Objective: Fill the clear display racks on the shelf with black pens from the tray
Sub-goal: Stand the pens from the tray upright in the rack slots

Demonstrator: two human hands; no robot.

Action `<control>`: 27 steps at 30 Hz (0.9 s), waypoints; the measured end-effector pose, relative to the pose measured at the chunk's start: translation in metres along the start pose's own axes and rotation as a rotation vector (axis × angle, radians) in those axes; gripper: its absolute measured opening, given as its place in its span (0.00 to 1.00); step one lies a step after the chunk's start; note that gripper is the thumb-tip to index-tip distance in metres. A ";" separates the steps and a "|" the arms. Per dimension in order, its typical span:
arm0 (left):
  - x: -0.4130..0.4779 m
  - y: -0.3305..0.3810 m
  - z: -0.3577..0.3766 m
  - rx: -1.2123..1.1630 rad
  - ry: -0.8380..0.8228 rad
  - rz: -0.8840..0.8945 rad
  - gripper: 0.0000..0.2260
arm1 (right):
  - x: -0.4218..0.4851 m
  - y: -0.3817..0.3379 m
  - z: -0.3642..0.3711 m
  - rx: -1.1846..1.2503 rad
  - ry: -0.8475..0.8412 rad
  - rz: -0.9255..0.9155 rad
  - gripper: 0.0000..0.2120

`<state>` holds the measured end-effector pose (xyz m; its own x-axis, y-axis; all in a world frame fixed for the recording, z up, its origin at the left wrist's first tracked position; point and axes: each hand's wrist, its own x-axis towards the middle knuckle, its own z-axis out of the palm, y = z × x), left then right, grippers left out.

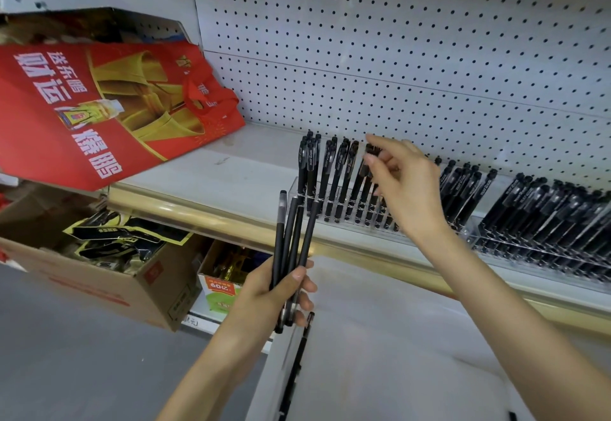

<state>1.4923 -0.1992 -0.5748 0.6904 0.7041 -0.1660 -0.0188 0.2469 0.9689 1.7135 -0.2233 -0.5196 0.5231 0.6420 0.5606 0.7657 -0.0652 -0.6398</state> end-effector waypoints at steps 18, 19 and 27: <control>-0.003 -0.009 0.015 -0.011 -0.067 -0.002 0.08 | -0.054 -0.022 -0.014 0.897 -0.285 0.663 0.15; -0.002 -0.010 0.016 -0.003 -0.053 0.004 0.08 | -0.054 -0.021 -0.015 0.868 -0.305 0.633 0.16; 0.005 -0.011 0.015 -0.065 0.169 0.060 0.11 | -0.077 -0.014 -0.018 0.458 -0.928 0.665 0.14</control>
<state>1.5073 -0.2086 -0.5838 0.5554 0.8193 -0.1421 -0.1067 0.2397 0.9650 1.6692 -0.2858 -0.5446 0.1539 0.8985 -0.4112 0.1517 -0.4327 -0.8887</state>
